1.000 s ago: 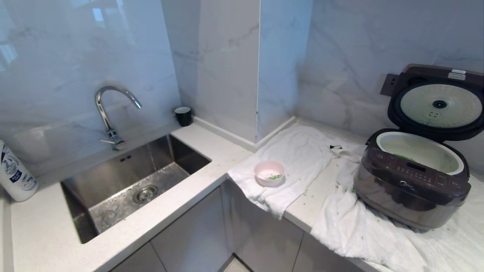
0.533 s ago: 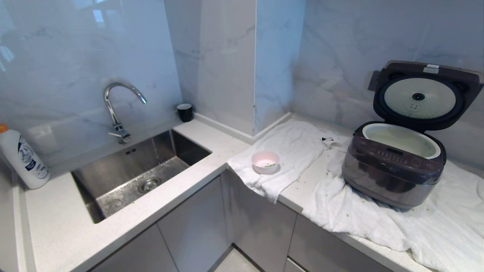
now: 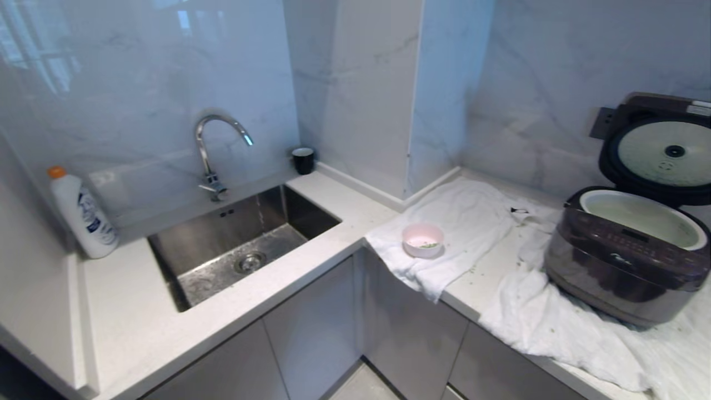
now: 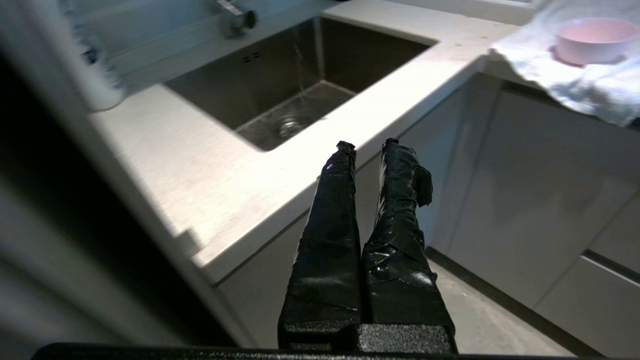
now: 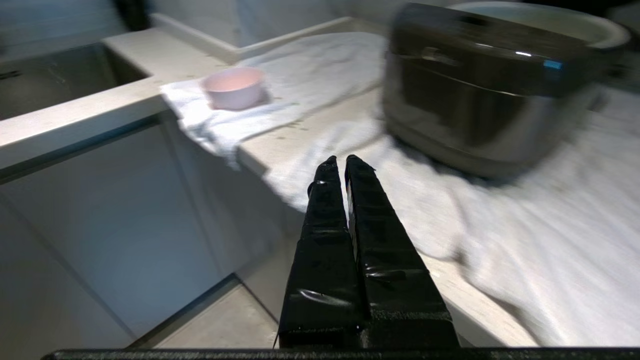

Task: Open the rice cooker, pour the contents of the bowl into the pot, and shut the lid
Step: Pick up the bowl on the table

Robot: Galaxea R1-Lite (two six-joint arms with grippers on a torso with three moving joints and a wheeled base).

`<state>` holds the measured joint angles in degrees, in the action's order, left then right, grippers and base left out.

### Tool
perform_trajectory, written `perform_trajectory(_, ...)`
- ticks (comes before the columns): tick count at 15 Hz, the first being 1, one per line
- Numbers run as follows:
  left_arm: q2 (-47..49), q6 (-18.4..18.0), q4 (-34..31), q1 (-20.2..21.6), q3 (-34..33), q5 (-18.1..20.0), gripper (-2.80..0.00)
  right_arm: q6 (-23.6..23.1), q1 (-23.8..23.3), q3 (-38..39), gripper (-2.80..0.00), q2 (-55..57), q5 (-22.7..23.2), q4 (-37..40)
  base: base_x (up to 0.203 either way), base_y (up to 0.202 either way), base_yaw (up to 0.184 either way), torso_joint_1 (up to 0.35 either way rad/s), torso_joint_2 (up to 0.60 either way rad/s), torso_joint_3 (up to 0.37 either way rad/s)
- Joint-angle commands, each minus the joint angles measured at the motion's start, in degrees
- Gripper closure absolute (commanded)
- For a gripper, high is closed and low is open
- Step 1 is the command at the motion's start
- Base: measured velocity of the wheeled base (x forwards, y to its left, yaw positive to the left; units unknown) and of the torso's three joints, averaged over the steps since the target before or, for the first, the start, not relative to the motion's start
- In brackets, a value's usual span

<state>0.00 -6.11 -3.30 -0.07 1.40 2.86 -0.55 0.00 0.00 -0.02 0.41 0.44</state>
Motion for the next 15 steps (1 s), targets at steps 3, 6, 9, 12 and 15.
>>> perform_trajectory(3,0.2,0.0,0.0,0.1,0.0,0.0,0.0,0.0,0.0,0.0,0.0,0.1,0.0,-0.1,-0.002,-0.009,0.179,0.003,0.0,0.003)
perform_trajectory(6,0.2,0.0,0.0,0.1,0.0,0.0,0.0,0.0,0.0,0.0,0.0,0.1,0.0,-0.1,-0.002,-0.008,0.177,0.0,0.01,-0.001)
perform_trajectory(9,0.2,0.0,0.0,0.1,0.0,0.0,0.0,0.1,0.0,0.0,0.0,0.1,0.0,-0.1,-0.001,-0.007,0.177,0.004,0.0,0.0)
perform_trajectory(12,0.2,0.0,0.0,0.1,0.0,0.0,0.0,0.4,0.0,0.0,0.0,0.1,-0.1,-0.1,-0.002,-0.01,0.179,0.003,0.0,0.004)
perform_trajectory(15,0.2,0.0,0.0,0.1,0.0,0.0,0.0,0.5,0.0,0.0,0.0,0.0,-0.1,-0.1,-0.005,-0.007,0.177,0.003,0.0,0.004)
